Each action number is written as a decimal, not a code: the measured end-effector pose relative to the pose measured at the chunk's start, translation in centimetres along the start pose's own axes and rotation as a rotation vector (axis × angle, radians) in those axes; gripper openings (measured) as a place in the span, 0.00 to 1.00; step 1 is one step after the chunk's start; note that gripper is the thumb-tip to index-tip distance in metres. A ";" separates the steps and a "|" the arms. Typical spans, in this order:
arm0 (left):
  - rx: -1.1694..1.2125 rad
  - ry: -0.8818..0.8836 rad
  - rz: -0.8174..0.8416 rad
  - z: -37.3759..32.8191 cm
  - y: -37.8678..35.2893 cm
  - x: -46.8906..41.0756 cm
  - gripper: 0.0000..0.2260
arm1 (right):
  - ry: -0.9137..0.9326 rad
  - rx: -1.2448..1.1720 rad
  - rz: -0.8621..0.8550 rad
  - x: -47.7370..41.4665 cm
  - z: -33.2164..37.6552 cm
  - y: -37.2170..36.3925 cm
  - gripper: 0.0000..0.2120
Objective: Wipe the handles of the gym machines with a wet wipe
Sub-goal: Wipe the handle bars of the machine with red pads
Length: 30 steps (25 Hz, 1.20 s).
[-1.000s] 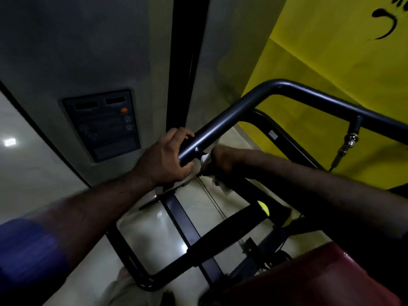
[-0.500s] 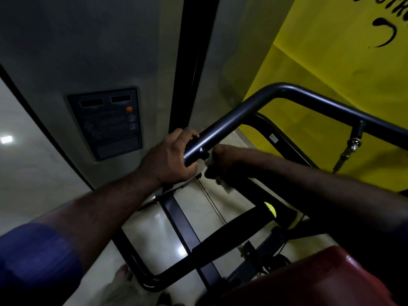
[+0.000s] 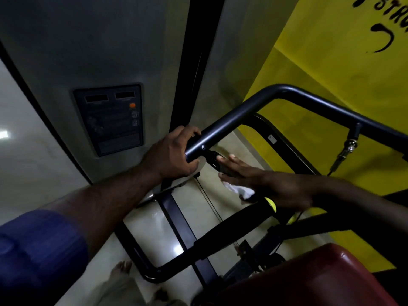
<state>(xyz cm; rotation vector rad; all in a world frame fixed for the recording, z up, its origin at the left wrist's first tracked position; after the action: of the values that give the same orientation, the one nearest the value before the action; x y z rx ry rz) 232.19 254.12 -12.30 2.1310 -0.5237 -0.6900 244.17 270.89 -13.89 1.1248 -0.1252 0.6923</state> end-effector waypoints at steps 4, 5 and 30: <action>0.018 -0.005 0.000 -0.4 0.1 0.1 0.30 | 0.140 -0.193 0.012 -2.1 6.6 2.9 0.31; 0.016 -0.002 0.002 -0.4 0.2 0.2 0.30 | 0.166 -0.184 0.028 -1.3 7.6 3.5 0.29; -0.007 0.012 -0.017 -0.5 0.5 0.5 0.29 | -0.363 -0.401 -0.022 -1.1 2.6 2.7 0.12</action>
<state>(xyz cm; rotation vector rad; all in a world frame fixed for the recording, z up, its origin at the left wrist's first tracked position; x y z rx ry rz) 232.81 253.84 -11.84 2.1337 -0.4961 -0.6868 242.45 268.87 -11.09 0.8519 -0.5361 0.4119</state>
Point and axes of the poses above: each hand's wrist, its own x-axis away from the middle knuckle, its own y-axis out of the back of the hand, z = x × y, the point moved 10 cm from there along -x, towards the middle knuckle, and after that the axes turned 12 degrees about -x, right-handed, at the moved point
